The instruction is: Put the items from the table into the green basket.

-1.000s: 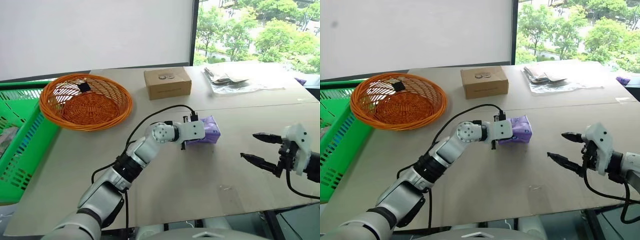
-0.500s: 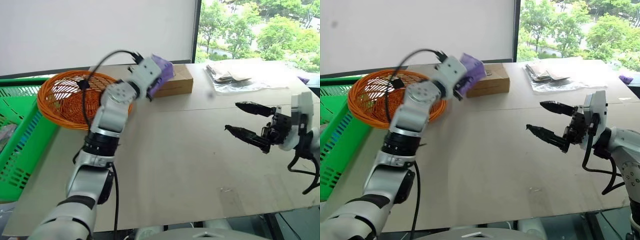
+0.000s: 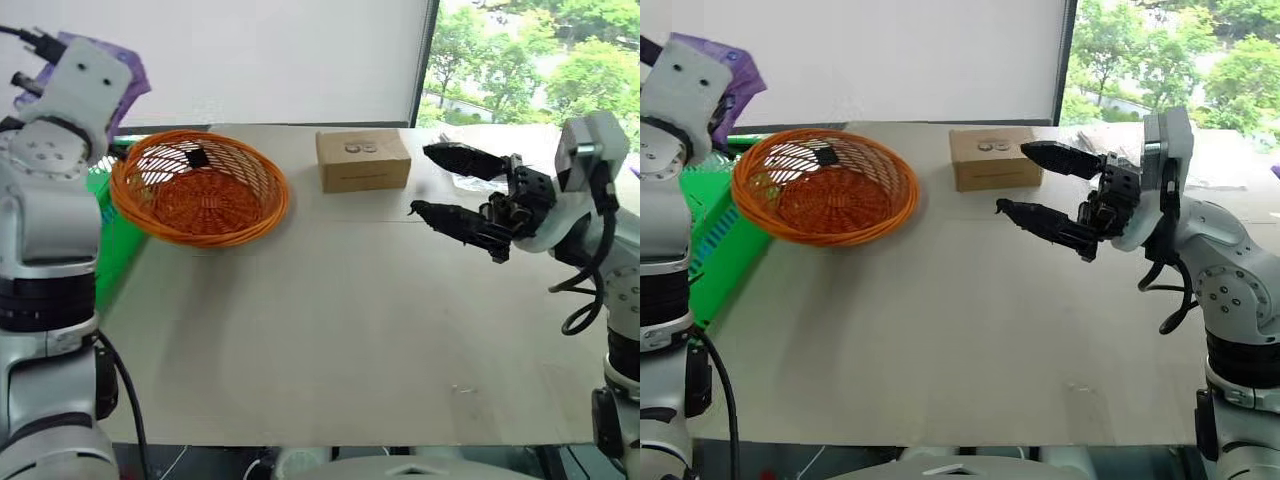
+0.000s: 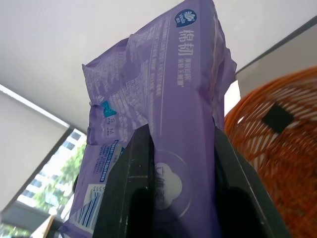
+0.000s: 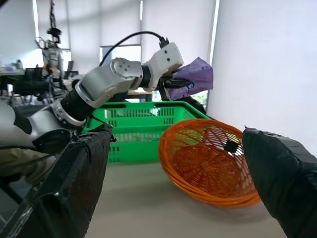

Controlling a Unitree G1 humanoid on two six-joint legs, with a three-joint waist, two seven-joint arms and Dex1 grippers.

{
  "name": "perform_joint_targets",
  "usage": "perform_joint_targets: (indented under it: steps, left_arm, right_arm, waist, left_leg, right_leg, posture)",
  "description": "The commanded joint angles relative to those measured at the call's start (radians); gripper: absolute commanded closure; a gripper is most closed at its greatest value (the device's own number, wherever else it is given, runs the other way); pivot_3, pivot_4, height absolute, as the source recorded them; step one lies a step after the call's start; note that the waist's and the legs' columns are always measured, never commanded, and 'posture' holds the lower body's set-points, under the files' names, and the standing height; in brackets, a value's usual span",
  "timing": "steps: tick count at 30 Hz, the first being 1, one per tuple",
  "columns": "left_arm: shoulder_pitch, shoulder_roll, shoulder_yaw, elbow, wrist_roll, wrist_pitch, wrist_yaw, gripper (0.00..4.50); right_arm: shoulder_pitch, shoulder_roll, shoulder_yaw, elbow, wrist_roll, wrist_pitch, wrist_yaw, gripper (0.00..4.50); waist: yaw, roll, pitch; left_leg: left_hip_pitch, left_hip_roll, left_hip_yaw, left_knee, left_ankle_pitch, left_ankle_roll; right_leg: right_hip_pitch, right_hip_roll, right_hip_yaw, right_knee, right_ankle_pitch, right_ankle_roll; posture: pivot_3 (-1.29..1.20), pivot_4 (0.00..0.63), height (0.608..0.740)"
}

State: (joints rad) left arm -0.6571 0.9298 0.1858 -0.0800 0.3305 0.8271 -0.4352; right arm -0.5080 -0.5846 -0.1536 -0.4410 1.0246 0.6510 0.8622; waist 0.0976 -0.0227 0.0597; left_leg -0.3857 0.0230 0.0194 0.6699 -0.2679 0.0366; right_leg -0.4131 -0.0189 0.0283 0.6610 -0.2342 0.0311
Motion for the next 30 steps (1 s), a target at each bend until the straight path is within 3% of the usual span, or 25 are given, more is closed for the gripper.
perform_joint_targets:
  steps: [1,9,17,22,26,30]
  left_arm:
    - [0.050,0.036,0.077,-0.046,0.027,0.016,0.050,3.84]
    - [0.076,0.033,0.073,-0.006,0.004,-0.027,0.078,3.84]
    - [0.034,0.037,0.105,0.071,0.030,-0.048,0.202,0.07]
    - [0.003,0.044,0.142,0.100,0.028,-0.068,0.278,0.07]
    - [-0.019,0.005,0.139,0.078,-0.036,-0.125,0.250,0.07]
    - [0.064,-0.140,0.142,-0.087,-0.240,-0.114,0.086,0.07]
  right_arm:
    - [-0.035,0.009,0.004,-0.008,0.019,-0.003,0.001,0.00]
    - [-0.035,-0.001,0.015,0.002,0.006,-0.009,0.034,0.00]
    - [-0.013,-0.016,-0.002,-0.023,0.012,-0.002,0.020,0.00]
    - [-0.006,-0.025,-0.003,-0.024,0.010,-0.005,0.019,0.00]
    - [0.001,-0.031,0.004,-0.008,-0.008,-0.016,0.036,0.00]
    - [0.055,-0.043,0.023,0.021,-0.085,-0.055,0.077,0.00]
  waist:
    - [0.012,-0.001,0.000]
    - [0.058,-0.005,-0.002]
    - [0.062,-0.005,-0.002]
    - [0.062,-0.005,-0.002]
    - [0.064,-0.005,-0.003]
    - [0.069,-0.005,-0.008]
  left_leg:
    - [0.000,0.000,0.000,0.000,0.000,0.000]
    - [-0.002,0.001,-0.002,0.001,0.000,0.000]
    - [-0.002,0.001,-0.003,0.001,0.000,0.000]
    - [-0.002,0.001,-0.002,0.001,0.000,0.000]
    - [-0.002,0.001,-0.003,0.001,0.000,0.000]
    - [-0.002,0.000,-0.002,0.001,0.000,0.000]
  right_leg:
    - [0.000,0.000,0.000,0.000,0.000,0.000]
    - [0.000,-0.001,-0.003,0.000,0.000,0.000]
    - [0.000,-0.001,-0.003,0.000,0.000,0.000]
    - [0.000,-0.001,-0.003,0.000,0.000,0.000]
    - [0.000,-0.002,-0.004,0.000,0.000,-0.001]
    - [0.000,-0.007,-0.006,0.000,0.000,-0.001]
  posture:
    - [0.27,0.008,0.740]
    - [0.27,0.008,0.740]
    - [0.27,0.008,0.740]
    - [0.27,0.008,0.740]
    - [0.23,0.000,0.740]
    - [0.23,0.000,0.740]
